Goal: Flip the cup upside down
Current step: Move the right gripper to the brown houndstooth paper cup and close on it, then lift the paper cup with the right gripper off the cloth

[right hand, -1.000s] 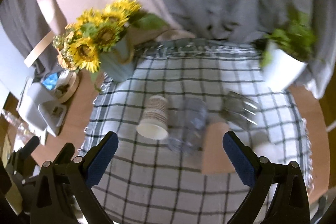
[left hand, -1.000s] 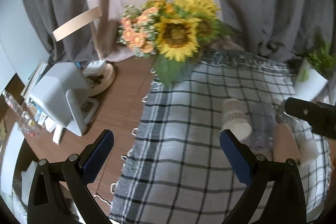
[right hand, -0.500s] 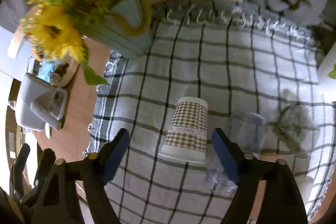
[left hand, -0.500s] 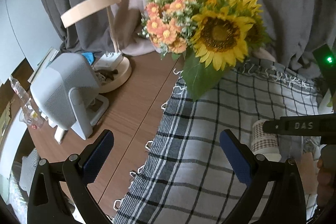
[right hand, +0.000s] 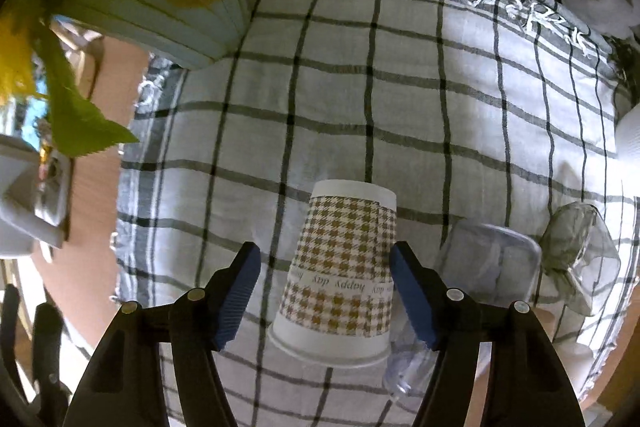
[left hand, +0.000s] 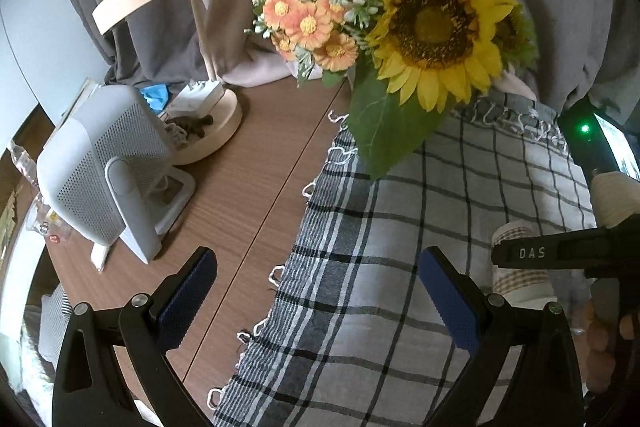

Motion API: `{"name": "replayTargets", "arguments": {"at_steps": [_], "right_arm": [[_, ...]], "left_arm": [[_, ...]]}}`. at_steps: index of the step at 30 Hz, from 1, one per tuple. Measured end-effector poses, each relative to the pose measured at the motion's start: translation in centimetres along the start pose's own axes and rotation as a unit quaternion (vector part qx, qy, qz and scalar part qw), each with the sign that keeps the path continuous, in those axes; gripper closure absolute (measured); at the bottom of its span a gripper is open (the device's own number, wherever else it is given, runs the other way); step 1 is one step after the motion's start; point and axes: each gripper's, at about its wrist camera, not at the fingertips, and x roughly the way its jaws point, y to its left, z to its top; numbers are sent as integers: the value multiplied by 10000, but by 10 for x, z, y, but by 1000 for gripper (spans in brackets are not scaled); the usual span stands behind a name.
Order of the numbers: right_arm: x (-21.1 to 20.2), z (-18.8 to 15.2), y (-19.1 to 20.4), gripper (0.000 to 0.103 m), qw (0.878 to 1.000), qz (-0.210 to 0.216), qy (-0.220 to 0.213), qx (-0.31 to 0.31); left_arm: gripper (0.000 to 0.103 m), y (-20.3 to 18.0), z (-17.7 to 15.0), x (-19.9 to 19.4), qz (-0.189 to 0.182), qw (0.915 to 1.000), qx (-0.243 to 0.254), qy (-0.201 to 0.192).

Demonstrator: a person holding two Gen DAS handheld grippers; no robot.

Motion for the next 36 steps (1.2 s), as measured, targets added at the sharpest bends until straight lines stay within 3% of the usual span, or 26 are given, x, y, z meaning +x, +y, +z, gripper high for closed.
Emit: {"name": "replayTargets", "arguments": {"at_steps": [10,16,20,25,29,36], "right_arm": [[23,8,15,44,9983,-520,151,-213],[-4,0,12,44,9994,-303,-182,7],[-45,-24,3,44,9980,16,-586,245],[-73,-78,7,44,9924,510,-977,542],[-61,-106,12,44,9879,715,-1051,889],[-20,-138,13,44,9881,792,-614,1170]], "left_arm": [[0,4,-7,10,13,9998,89,188],[0,13,-12,3,4,9998,123,165],[0,20,-17,-6,-35,9997,198,152],[0,28,-29,-14,-150,9991,328,234],[0,27,-45,-12,-232,9977,456,439],[0,27,-73,-2,-144,9946,652,788]]}}
